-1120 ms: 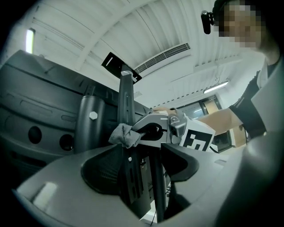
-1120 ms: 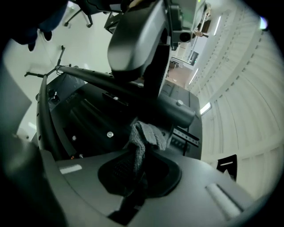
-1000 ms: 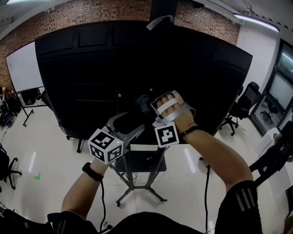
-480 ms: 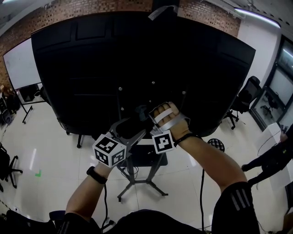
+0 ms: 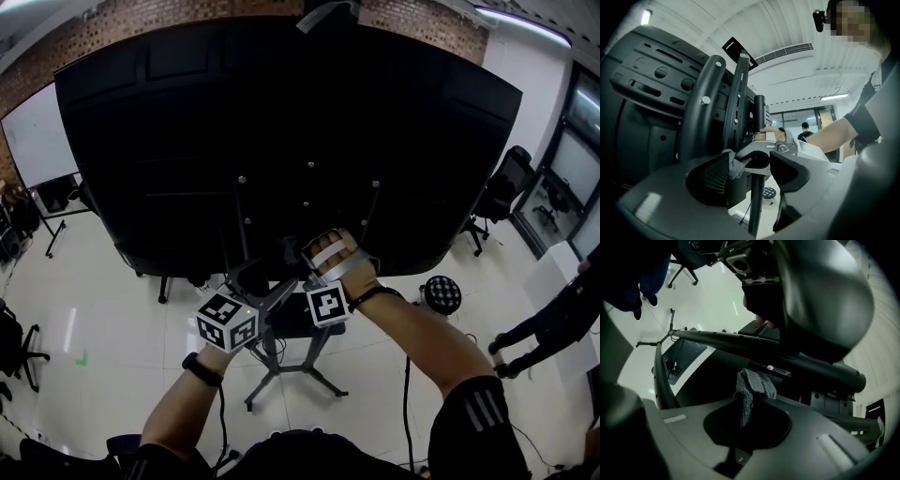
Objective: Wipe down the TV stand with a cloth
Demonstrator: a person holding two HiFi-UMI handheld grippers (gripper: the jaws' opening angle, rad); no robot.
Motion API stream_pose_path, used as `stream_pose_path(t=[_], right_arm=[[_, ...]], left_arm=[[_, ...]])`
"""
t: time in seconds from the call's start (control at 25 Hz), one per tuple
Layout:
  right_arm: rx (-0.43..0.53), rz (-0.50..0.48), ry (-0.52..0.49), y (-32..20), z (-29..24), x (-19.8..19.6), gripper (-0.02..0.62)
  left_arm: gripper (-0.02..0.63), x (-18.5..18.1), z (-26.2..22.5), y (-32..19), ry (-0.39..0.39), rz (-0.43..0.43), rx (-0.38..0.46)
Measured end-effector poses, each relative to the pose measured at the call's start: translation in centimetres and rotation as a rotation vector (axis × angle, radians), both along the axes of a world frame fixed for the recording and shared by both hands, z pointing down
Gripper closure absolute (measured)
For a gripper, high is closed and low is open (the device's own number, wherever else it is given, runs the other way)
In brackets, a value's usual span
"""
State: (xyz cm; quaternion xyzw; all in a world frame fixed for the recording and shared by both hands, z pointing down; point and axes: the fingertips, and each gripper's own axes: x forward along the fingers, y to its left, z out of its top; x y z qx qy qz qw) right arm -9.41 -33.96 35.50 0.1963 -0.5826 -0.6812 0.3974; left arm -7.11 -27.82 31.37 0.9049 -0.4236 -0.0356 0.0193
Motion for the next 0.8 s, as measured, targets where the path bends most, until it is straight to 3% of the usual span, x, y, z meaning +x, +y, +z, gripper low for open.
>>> stream_pose_path(t=[0.16, 0.28, 0.48, 0.8], right_arm=[[-0.018, 0.008, -0.002, 0.2, 0.6, 0.2, 0.579], [-0.1, 0.008, -0.04, 1.4, 0.1, 1.0, 0.578], [-0.253, -0.034, -0.291, 3.6, -4.6, 3.0, 0.578], [-0.158, -0.039, -0.493, 4.9, -14.1, 9.3, 0.578]], left_arm=[[0.308, 0.3, 0.6, 0.2, 0.0, 0.005, -0.012], [0.308, 0.5, 0.6, 0.4, 0.006, 0.009, -0.015], [0.308, 1.1, -1.3, 0.8, 0.008, 0.019, 0.031], [0.308, 5.0, -6.2, 1.6, -0.017, 0.083, 0.151]])
